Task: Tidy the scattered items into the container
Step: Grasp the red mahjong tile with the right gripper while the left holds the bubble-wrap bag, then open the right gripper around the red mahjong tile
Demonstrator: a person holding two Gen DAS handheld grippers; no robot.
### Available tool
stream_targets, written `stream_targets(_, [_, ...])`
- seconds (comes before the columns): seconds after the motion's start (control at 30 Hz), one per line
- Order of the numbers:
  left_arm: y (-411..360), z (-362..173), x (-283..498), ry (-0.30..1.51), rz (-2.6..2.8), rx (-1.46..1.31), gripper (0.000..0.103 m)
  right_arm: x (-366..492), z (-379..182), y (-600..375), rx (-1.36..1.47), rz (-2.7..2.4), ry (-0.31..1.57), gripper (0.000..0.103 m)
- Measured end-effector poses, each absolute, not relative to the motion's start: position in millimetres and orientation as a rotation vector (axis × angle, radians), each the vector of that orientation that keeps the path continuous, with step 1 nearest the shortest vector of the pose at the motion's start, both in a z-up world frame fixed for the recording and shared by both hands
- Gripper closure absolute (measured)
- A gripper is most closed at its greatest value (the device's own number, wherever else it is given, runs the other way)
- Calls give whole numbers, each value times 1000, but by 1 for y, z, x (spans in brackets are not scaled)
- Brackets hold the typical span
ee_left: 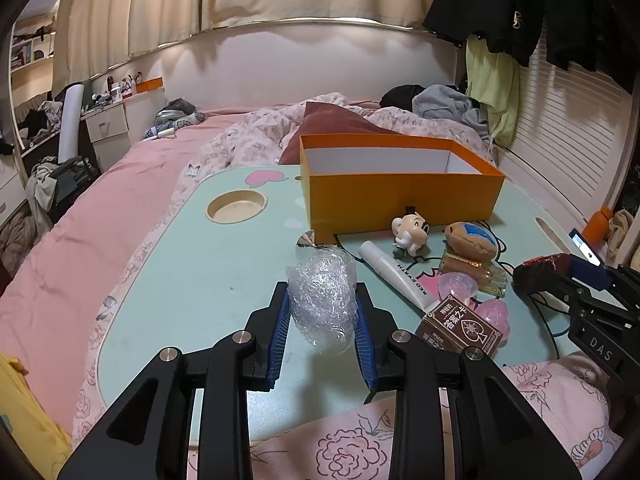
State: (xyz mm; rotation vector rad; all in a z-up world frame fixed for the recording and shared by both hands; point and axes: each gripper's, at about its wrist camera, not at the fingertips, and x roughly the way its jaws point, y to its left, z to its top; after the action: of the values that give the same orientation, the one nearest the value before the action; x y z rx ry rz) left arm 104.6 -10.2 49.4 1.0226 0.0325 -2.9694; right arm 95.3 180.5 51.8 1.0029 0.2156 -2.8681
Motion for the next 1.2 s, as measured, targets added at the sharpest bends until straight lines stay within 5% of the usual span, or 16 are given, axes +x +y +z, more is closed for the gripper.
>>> stream_targets(0.47, [-11,50,105,34,-2971,1023,71,71,25,181,1242,-2716,169,64])
stream_targets(0.7, [-11,51,105,33,-2971,1022,71,69,27,173,1226,-2730,238,38])
stream_targets(1.2, [-9,50,104,21,-2967,1029,71,43,25,181,1275,-2735,184,41])
